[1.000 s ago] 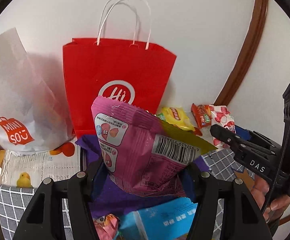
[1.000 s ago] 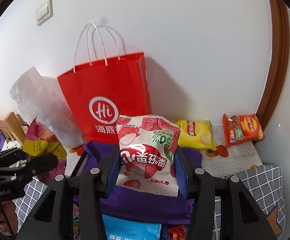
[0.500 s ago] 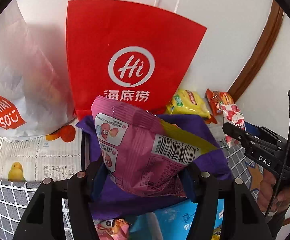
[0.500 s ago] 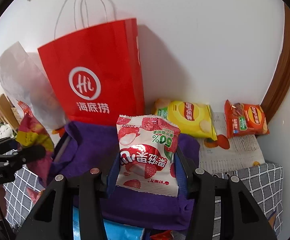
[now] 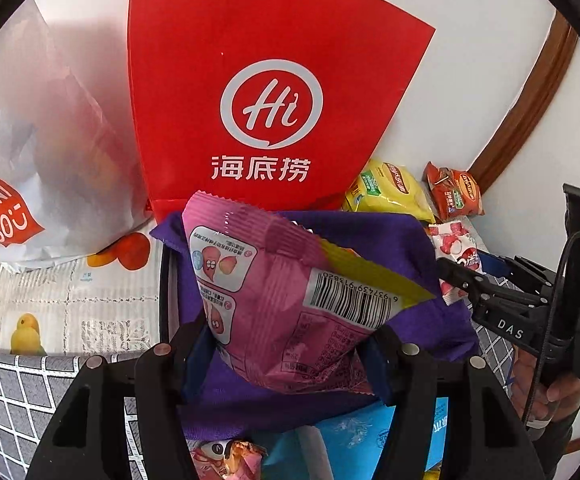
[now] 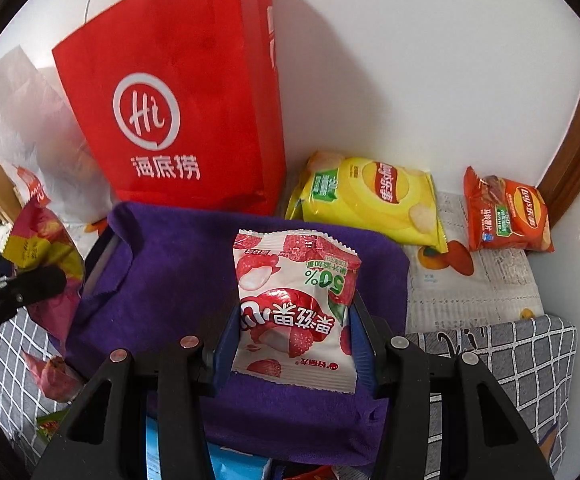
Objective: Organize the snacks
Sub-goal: 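Carry the strawberry packet with the right tool while the left carries the pink bag to the purple cloth, then open the right tool over the purple cloth while the left releases the pink bag there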
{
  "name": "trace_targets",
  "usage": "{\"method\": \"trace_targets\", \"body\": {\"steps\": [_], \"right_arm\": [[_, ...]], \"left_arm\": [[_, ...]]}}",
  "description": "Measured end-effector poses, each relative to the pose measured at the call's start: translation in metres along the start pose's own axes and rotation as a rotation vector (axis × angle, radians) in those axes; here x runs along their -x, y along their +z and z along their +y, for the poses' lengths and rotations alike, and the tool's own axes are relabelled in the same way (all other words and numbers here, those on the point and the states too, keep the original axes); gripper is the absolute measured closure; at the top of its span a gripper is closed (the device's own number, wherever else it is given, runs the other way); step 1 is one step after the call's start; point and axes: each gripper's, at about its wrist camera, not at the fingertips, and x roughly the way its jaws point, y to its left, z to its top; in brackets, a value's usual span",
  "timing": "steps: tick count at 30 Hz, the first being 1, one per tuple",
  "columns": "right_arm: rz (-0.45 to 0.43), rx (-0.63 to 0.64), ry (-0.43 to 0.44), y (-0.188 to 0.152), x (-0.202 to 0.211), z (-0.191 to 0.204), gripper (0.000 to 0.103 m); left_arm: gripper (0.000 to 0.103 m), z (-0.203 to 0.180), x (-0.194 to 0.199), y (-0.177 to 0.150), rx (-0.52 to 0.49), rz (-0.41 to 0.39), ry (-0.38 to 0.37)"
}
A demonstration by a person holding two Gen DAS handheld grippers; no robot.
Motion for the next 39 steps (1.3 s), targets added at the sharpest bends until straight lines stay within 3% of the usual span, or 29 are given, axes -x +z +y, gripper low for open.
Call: {"method": "trace_targets", "body": {"steps": [16,30,33,35,39], "right_arm": [[0.100,0.000,-0.021,-0.009,-0.032,-0.012,0.053],[0.149,0.031,-0.023,-0.011,-0.040,-0.007,0.052],[0.153,0.025,-0.016,-0.010,-0.037,-0.008,0.045],[0.130,0.015,-0.004,-0.008,-0.029,-0.008,0.034],[0.102,-0.010,0.004,-0.003,-0.016,-0.010,0.029]], "left_arm": [[0.042,0.008,-0.031,-0.007,0.024,0.091,0.050],[0.042,0.007,-0.047,-0.015,0.031,0.148,0.046],[0.042,0.006,-0.048,-0.014,0.032,0.150,0.046],[0.041,0.006,-0.048,-0.014,0.034,0.152,0.041],[0.041,0.007,-0.046,-0.013,0.034,0.150,0.026]]}}
